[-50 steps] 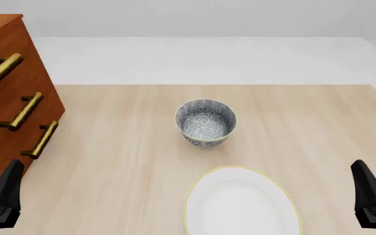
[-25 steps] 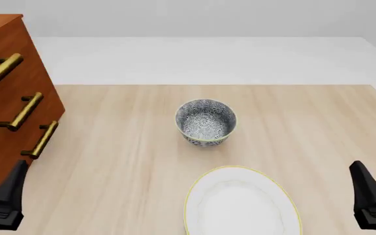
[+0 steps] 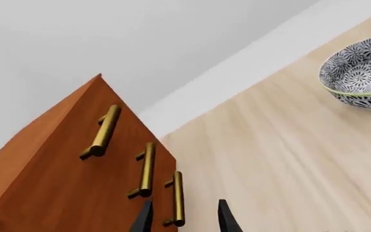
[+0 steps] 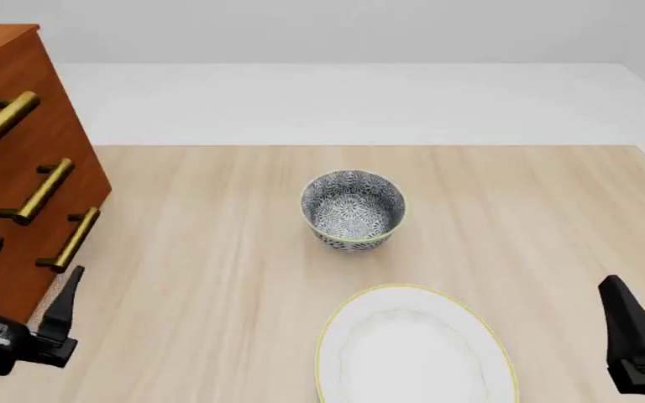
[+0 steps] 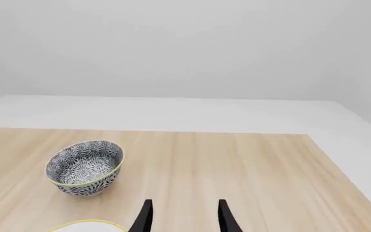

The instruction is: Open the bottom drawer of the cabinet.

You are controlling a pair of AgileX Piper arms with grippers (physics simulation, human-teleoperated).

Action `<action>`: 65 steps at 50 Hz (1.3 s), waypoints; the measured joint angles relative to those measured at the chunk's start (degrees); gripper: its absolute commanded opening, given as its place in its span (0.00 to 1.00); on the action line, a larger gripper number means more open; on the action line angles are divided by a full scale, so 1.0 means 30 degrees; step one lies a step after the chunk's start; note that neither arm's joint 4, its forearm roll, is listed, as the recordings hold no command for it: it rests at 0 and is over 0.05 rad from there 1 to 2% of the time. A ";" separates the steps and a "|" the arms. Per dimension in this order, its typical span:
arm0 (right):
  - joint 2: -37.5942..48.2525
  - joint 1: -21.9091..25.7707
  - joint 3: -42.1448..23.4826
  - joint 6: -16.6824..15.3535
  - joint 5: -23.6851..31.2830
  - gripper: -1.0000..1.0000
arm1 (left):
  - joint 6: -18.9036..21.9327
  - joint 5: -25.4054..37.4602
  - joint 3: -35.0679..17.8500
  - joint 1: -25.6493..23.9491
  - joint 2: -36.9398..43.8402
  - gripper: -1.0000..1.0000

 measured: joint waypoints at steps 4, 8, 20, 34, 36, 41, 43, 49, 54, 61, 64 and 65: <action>0.0000 0.0009 -0.0022 0.0010 0.0018 1.00 | 0.0895 -0.3012 0.0019 0.0129 0.3567 1.00; -0.0001 0.0018 -0.0069 0.0018 0.0060 1.00 | 0.1594 -0.5737 0.0032 0.0228 0.6755 1.00; -0.0002 -0.0003 -0.0057 0.0053 0.0029 1.00 | 0.3292 -1.2716 0.0053 0.0412 1.4900 1.00; -0.0003 -0.0062 -0.0046 0.0153 -0.0002 1.00 | 0.4916 -1.5384 0.0064 0.0794 1.8158 1.00; -0.0003 -0.0072 -0.0036 0.0172 -0.0009 1.00 | 0.5145 -1.5543 0.0064 0.0864 1.8350 1.00; -0.0003 -0.0085 0.0014 0.0220 -0.0055 1.00 | 0.5706 -1.5827 0.0065 0.1061 1.8753 1.00; -0.0003 -0.0088 0.0027 0.0237 -0.0067 1.00 | 0.5915 -1.5906 0.0065 0.1152 1.8911 1.00; -0.0003 -0.0091 0.0041 0.0279 -0.0097 1.00 | 0.6560 -1.6067 0.0066 0.1436 1.9335 1.00; -0.0003 -0.0091 0.0014 0.0307 -0.0096 1.00 | 0.6992 -1.6145 0.0066 0.1630 1.9617 1.00; -0.0003 -0.0094 -0.0017 0.0353 -0.0089 1.00 | 0.7575 -1.6205 0.0066 0.1909 1.9891 1.00; -0.0003 -0.0093 -0.0008 0.0374 -0.0099 1.00 | 0.7789 -1.6220 0.0066 0.2016 1.9977 1.00; -0.0003 -0.0092 -0.0005 0.0380 -0.0102 1.00 | 0.7853 -1.6225 0.0066 0.2050 2.0005 1.00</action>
